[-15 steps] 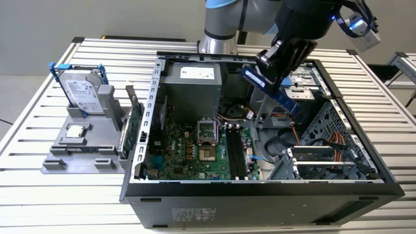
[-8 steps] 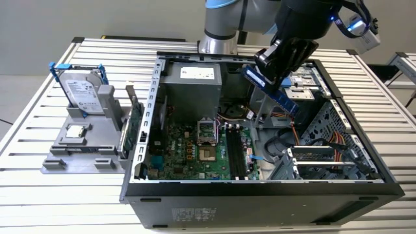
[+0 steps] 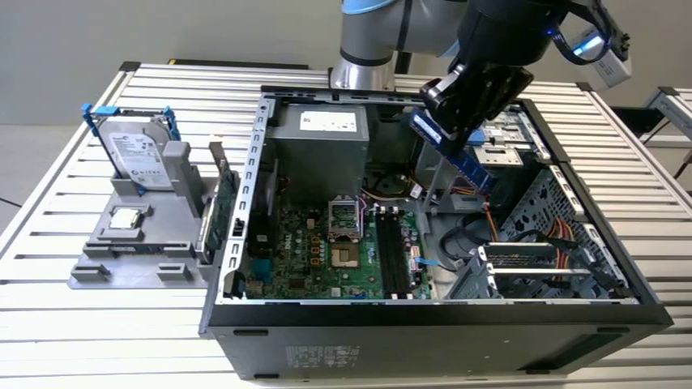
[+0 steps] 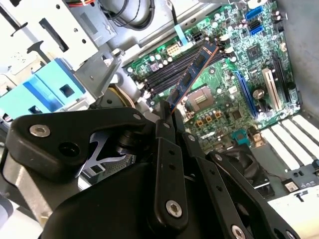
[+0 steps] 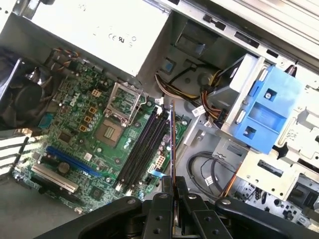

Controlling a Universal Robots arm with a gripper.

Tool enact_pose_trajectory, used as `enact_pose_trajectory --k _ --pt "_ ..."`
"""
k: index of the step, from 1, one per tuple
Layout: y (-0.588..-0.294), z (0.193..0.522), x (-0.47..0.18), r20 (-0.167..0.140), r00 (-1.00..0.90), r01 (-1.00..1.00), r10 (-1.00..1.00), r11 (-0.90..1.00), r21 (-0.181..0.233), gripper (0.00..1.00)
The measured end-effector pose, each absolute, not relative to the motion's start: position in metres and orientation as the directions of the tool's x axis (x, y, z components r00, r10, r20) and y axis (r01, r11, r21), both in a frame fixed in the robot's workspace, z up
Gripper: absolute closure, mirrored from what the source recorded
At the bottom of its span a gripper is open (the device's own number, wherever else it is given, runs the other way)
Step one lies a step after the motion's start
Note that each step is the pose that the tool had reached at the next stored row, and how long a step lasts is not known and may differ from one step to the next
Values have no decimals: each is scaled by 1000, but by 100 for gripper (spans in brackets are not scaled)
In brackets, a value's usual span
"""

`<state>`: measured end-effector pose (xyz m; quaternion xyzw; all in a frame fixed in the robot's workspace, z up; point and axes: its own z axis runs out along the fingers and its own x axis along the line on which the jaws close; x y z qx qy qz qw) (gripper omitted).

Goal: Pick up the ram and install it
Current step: 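Insert the ram into the slot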

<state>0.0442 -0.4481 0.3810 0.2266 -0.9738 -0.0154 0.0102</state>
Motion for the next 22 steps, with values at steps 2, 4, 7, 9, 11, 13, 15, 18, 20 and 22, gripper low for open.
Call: enact_pose_trajectory --k 2,4,7,9,11,13,15,18,20,22 --pt "-448 381 44 13 -905 -425 -426 904 35 100" --pt "-448 381 44 13 -912 -409 -410 912 35 100" --pt "-448 381 44 13 -923 -384 -385 923 35 100" --pt "-448 381 44 13 -930 -366 -367 930 35 100" --pt "-448 381 44 13 -937 -348 -349 937 35 100" --pt "-448 381 44 13 -943 -331 -331 943 35 100" --pt "-448 381 44 13 -950 -312 -313 949 35 100" --pt "-448 381 44 13 -959 -284 -285 958 35 100" --pt "-448 381 44 13 -964 -265 -265 964 35 100" --pt "-448 381 44 13 -969 -246 -246 969 35 100"
